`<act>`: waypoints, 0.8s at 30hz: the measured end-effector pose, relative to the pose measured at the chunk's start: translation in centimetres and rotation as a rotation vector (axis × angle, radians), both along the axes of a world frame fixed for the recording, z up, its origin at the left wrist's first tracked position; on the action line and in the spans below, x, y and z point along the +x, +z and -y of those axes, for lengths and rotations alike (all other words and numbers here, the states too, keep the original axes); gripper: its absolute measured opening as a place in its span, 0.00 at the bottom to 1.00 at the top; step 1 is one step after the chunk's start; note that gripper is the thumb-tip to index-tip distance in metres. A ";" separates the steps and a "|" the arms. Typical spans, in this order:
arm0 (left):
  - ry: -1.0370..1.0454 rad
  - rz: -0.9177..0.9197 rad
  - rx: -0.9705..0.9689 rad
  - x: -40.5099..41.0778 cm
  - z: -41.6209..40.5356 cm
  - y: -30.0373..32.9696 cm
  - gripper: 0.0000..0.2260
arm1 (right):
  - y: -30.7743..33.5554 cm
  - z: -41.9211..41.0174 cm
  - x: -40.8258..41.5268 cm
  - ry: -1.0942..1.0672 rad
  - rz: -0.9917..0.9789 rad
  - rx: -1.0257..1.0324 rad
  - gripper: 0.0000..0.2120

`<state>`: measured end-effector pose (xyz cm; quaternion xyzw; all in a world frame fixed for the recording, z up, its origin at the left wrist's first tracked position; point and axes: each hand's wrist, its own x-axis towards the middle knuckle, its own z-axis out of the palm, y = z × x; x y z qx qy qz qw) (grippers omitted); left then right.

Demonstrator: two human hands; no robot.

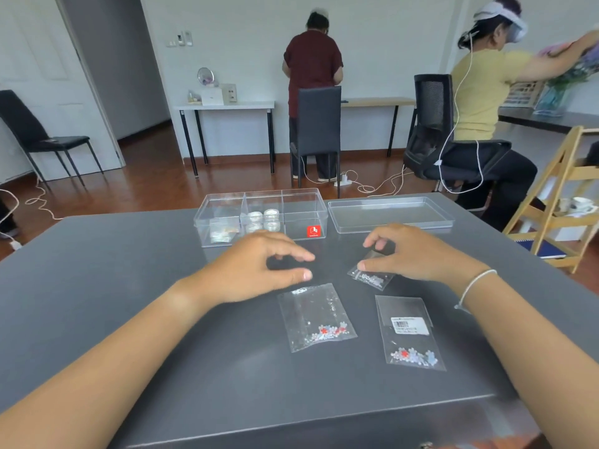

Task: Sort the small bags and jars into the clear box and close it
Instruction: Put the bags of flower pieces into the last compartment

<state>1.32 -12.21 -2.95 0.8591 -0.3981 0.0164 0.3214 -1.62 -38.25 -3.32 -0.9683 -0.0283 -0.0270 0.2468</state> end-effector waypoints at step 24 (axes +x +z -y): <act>0.024 -0.303 0.095 -0.7 0.5 -0.5 0.08 | 0.6 -2.4 -0.5 0.013 -0.008 0.279 0.05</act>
